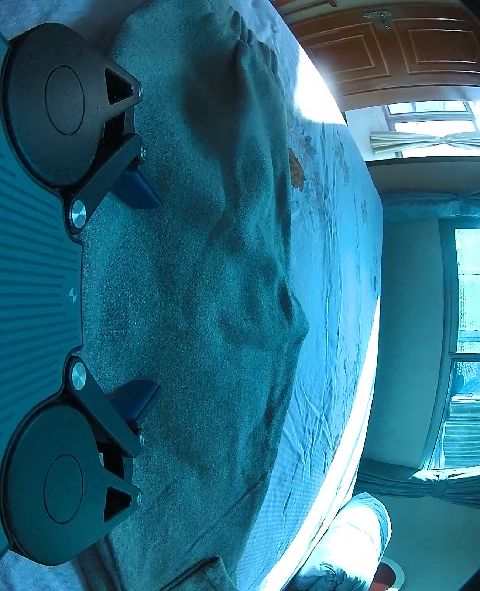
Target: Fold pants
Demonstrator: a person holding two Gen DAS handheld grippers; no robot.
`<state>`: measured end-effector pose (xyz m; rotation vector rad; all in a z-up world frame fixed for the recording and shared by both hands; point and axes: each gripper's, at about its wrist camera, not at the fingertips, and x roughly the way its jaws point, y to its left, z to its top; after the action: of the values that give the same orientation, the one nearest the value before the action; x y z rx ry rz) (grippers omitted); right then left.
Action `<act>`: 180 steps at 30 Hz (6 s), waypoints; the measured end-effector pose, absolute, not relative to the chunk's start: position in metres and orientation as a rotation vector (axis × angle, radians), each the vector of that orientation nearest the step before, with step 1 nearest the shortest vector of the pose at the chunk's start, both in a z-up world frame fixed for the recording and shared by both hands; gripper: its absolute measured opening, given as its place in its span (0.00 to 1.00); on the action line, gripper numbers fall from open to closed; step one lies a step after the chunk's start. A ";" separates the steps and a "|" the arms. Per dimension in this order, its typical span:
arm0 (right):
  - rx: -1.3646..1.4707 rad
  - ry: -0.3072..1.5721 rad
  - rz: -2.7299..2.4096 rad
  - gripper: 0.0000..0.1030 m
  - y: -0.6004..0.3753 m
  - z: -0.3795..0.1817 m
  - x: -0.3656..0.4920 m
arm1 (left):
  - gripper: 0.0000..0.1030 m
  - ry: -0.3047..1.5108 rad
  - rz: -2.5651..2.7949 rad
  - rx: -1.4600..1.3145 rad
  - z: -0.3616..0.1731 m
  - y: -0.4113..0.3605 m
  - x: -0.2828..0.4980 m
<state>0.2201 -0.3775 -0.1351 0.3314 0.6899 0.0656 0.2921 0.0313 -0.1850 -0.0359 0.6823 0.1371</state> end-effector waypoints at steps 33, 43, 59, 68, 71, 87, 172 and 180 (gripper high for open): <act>-0.634 0.514 0.261 0.32 -0.262 -0.155 0.194 | 0.98 0.667 0.127 -0.021 -0.183 0.035 0.275; -0.667 0.570 0.260 0.31 -0.255 -0.166 0.201 | 0.98 0.654 0.127 -0.034 -0.180 0.042 0.261; -0.681 0.544 0.219 0.15 -0.243 -0.162 0.218 | 0.98 0.659 0.122 -0.025 -0.183 0.041 0.262; -0.772 0.560 0.246 0.04 -0.242 -0.173 0.214 | 0.98 0.661 0.126 -0.021 -0.183 0.040 0.263; -0.616 0.530 0.202 0.00 -0.249 -0.156 0.220 | 0.98 0.663 0.121 -0.014 -0.184 0.041 0.263; 0.406 0.484 -0.324 0.00 -0.517 -0.079 0.235 | 0.99 0.683 0.065 0.023 -0.181 0.051 0.274; 1.231 0.484 -0.220 0.07 -0.527 -0.206 0.183 | 0.52 0.668 -0.226 0.143 -0.177 -0.062 0.255; 1.207 0.523 -0.245 0.00 -0.535 -0.203 0.206 | 0.24 0.691 -0.275 0.043 -0.180 -0.039 0.266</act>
<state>0.2059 -0.5353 -0.2031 1.2072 0.5226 -0.2451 0.2661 -0.0386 -0.1801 0.0431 0.6908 -0.2753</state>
